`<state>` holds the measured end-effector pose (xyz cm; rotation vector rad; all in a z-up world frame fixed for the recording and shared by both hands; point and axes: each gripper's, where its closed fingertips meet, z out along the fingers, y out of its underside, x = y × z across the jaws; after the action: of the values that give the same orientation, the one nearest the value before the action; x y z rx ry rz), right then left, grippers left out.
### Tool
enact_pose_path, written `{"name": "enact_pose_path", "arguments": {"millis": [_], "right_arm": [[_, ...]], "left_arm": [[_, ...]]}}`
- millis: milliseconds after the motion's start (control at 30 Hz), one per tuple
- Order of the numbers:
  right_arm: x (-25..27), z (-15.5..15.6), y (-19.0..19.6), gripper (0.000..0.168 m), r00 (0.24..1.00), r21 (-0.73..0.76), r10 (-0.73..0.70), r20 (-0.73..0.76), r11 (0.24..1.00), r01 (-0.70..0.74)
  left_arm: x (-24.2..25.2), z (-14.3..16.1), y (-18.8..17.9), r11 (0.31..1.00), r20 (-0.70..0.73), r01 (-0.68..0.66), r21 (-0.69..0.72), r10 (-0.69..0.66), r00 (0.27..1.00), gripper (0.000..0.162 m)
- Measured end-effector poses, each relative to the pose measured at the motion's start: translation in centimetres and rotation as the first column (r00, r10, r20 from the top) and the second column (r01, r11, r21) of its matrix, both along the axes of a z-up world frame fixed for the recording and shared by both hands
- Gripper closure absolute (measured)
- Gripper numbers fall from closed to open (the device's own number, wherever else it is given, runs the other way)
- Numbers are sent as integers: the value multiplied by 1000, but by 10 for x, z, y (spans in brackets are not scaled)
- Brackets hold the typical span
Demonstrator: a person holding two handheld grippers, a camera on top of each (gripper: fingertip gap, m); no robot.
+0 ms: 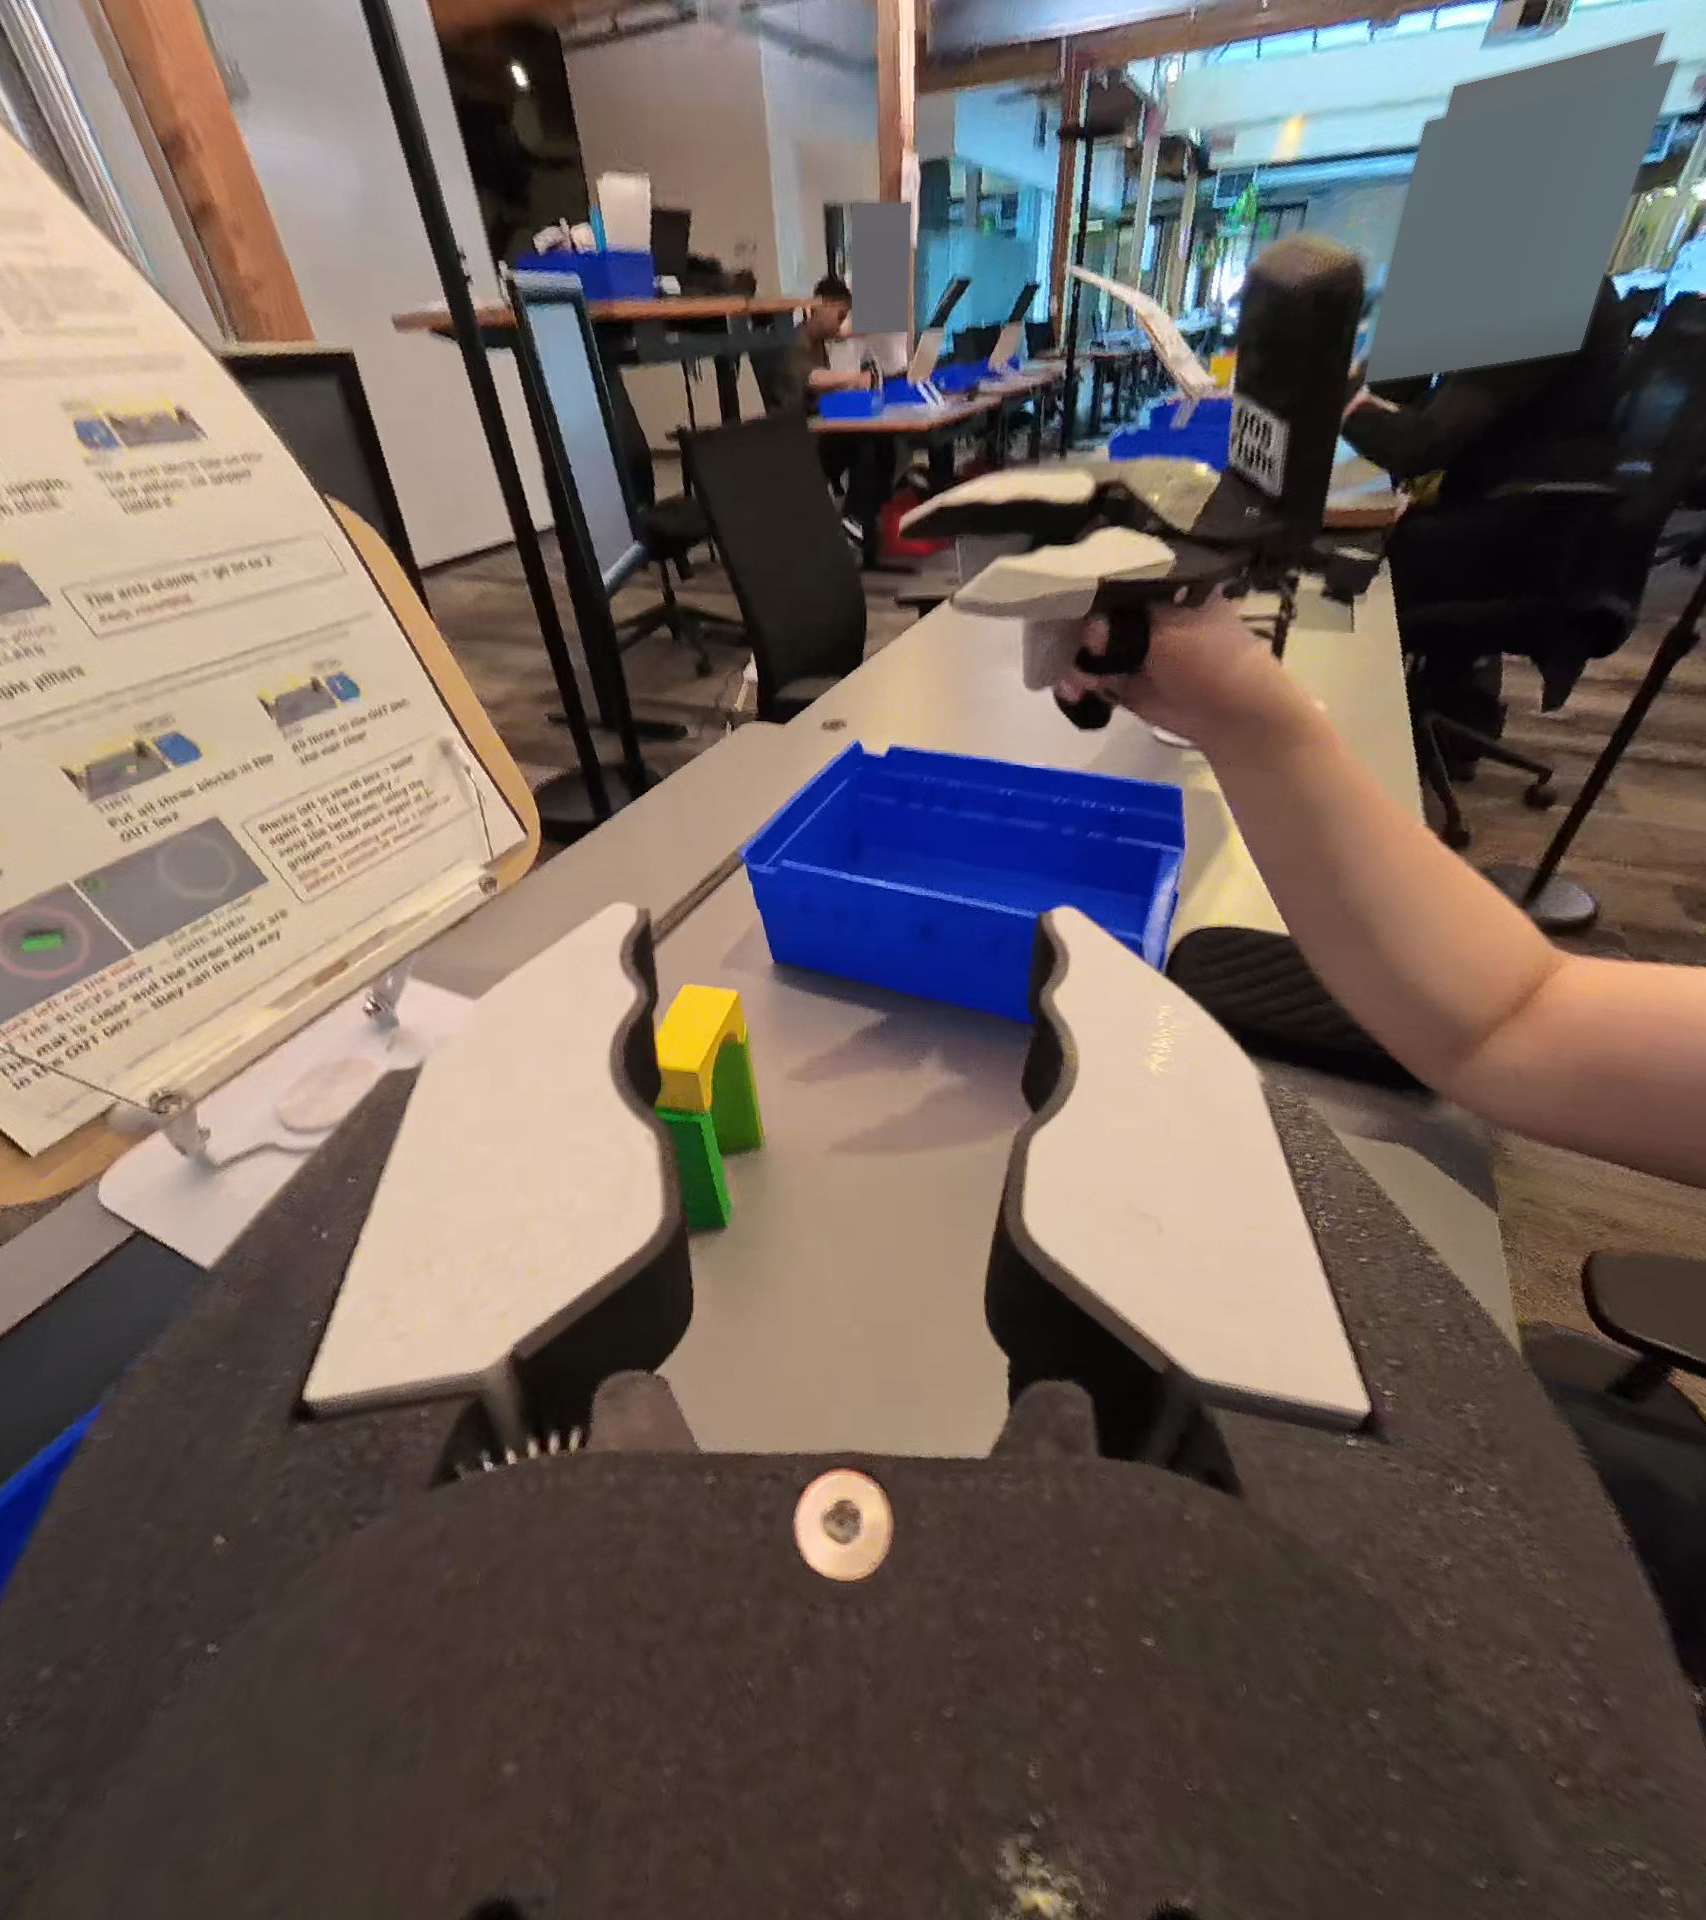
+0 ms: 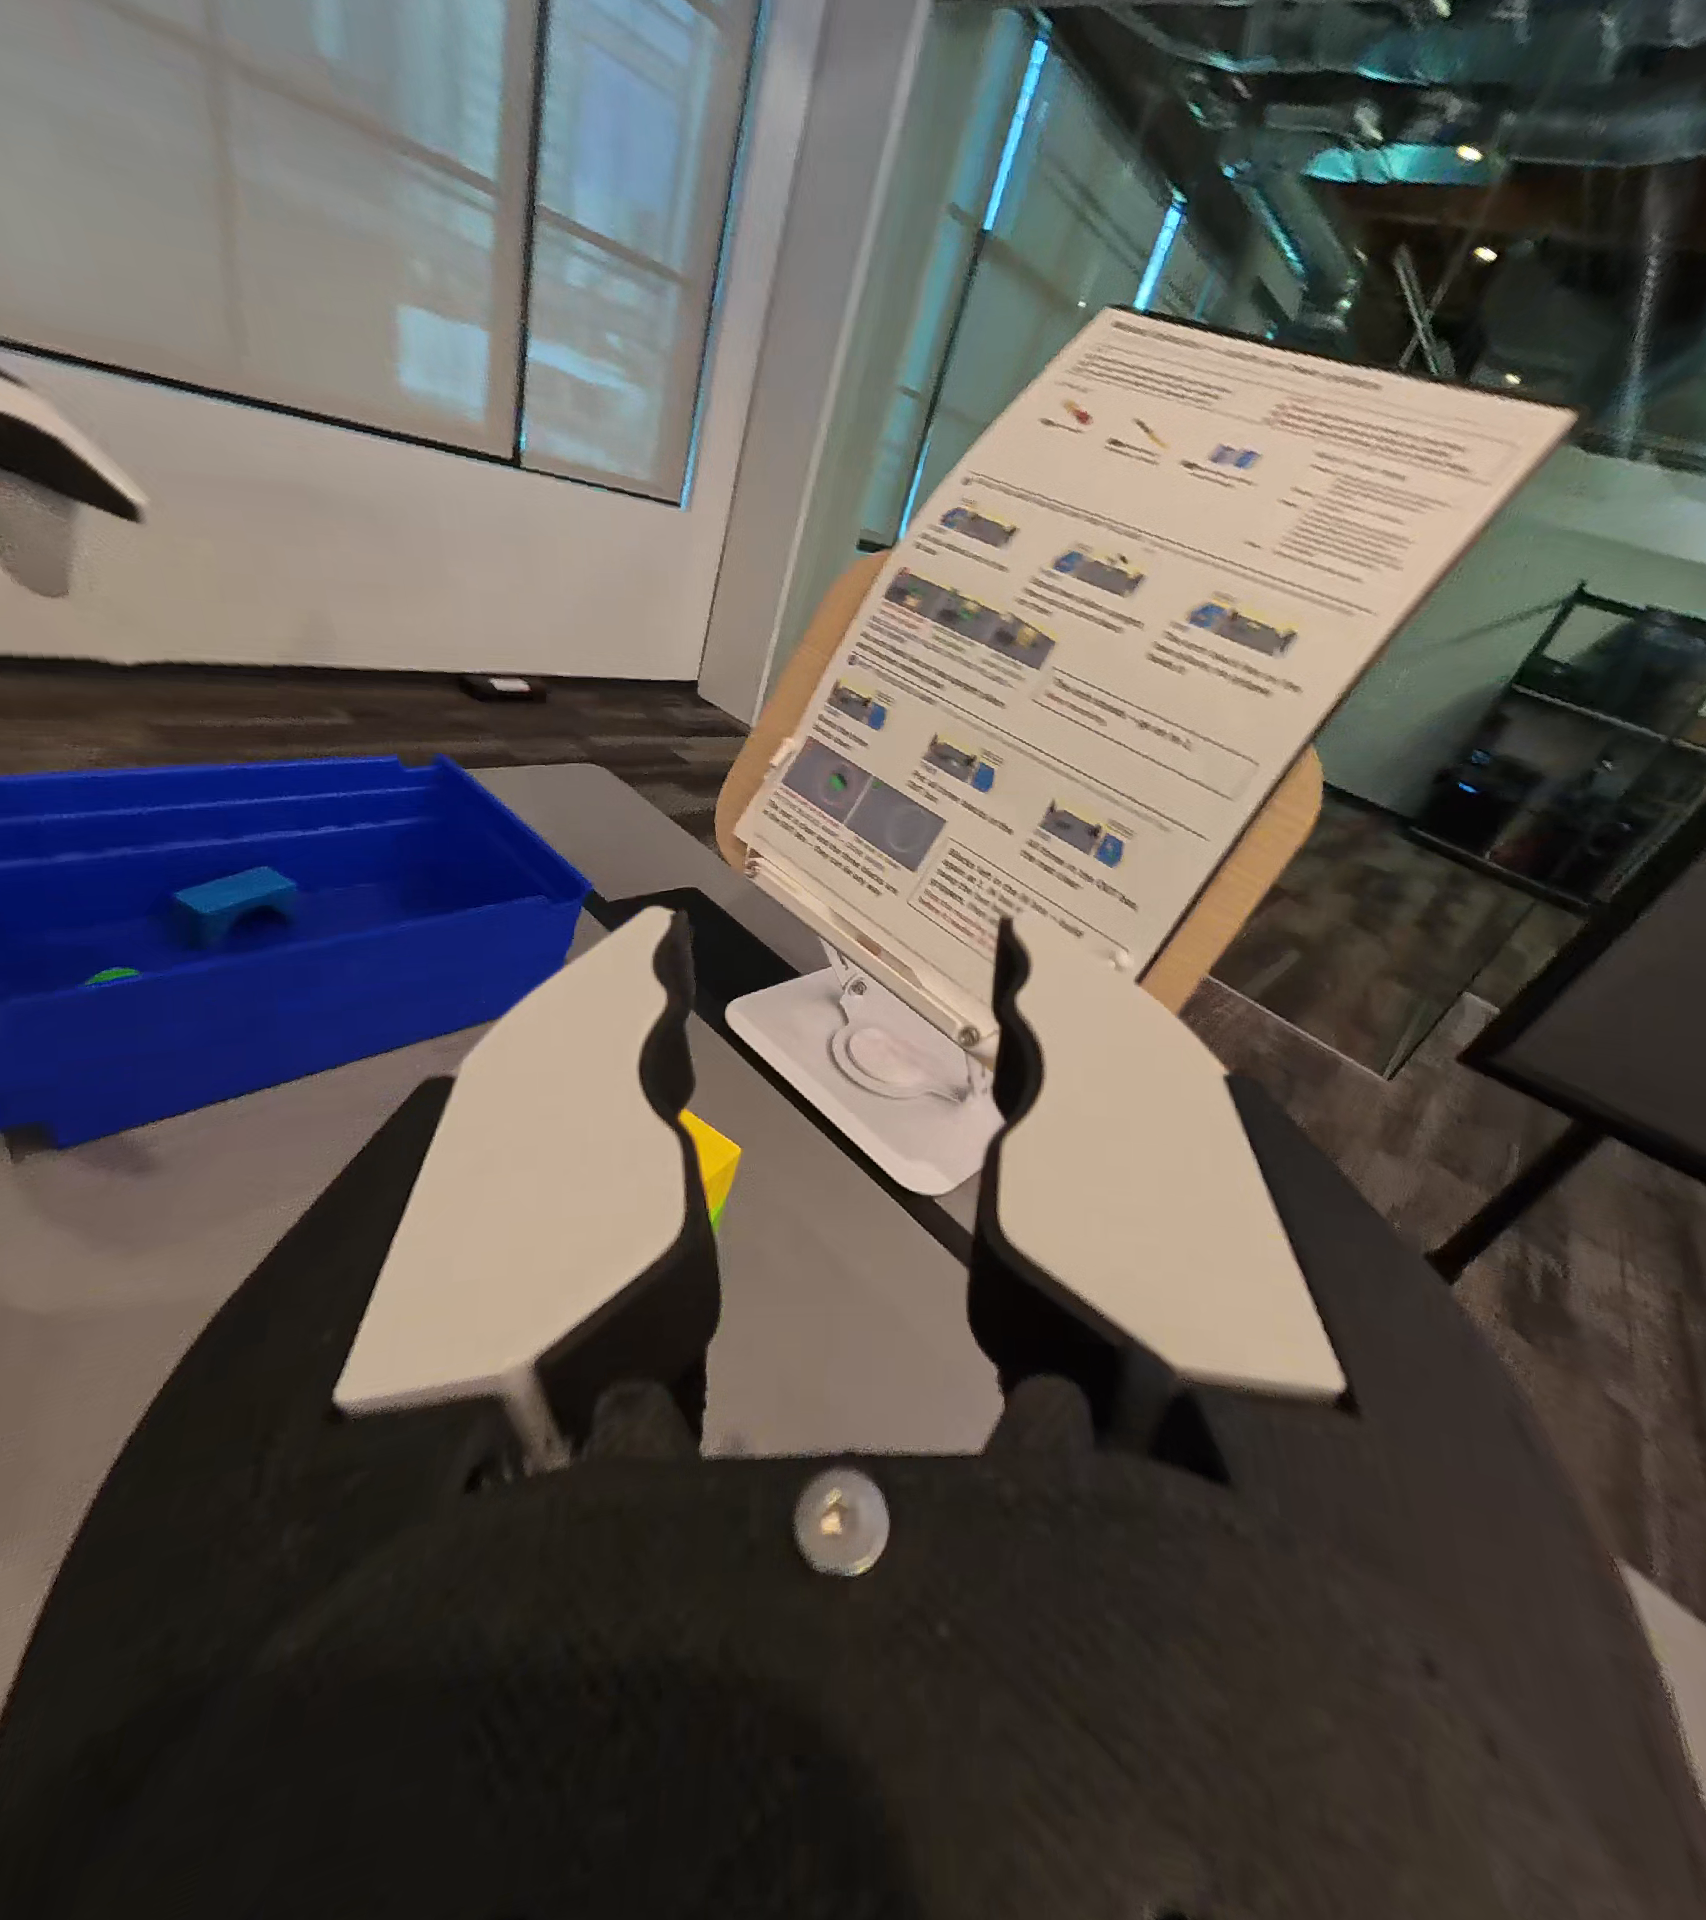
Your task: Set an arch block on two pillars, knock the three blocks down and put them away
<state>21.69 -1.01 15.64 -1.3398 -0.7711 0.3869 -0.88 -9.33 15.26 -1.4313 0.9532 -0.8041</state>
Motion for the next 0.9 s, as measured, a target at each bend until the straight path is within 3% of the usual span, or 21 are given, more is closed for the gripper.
{"name": "enact_pose_path", "arguments": {"millis": [167, 267, 367, 467, 533, 600, 667, 700, 767, 900], "right_arm": [[8, -15, 13, 120, 990, -60, 57, -126, 996, -65], [1, -25, 17, 126, 961, -131, 146, -235, 975, -180], [-4, -42, 28, 132, 965, -190, 126, -230, 967, -171], [-25, -70, 35, 162, 977, -305, 117, -177, 938, -167], [-54, -91, 32, 168, 964, -429, 156, -214, 872, -236], [-68, -108, 40, 167, 980, -485, 101, -172, 857, -174], [-61, -124, 60, 168, 999, -482, -35, 5, 876, 33], [-52, -134, 71, 168, 987, -478, -108, 120, 865, 152], [-44, -156, 92, 167, 942, -503, -184, 281, 808, 308], [-41, -209, 122, 167, 862, -627, -139, 488, 631, 456]], "left_arm": [[15, 10, -4, 993, 107, -22, 119, 9, 994, 113], [30, -2, -1, 994, 70, -18, 107, 10, 998, 116], [39, -14, 3, 994, 16, -20, 110, 19, 1000, 121], [43, -21, 5, 993, -21, -12, 117, 15, 1000, 129], [44, -25, 5, 994, -28, 5, 110, -2, 1000, 137], [45, -28, 5, 994, -34, 22, 104, -19, 999, 146], [45, -30, 5, 994, -39, 42, 103, -38, 999, 162], [44, -29, 3, 993, -35, 57, 102, -53, 998, 162], [43, -27, 3, 994, -16, 57, 96, -56, 998, 162], [41, -25, -1, 994, -20, 69, 87, -68, 998, 162]]}}
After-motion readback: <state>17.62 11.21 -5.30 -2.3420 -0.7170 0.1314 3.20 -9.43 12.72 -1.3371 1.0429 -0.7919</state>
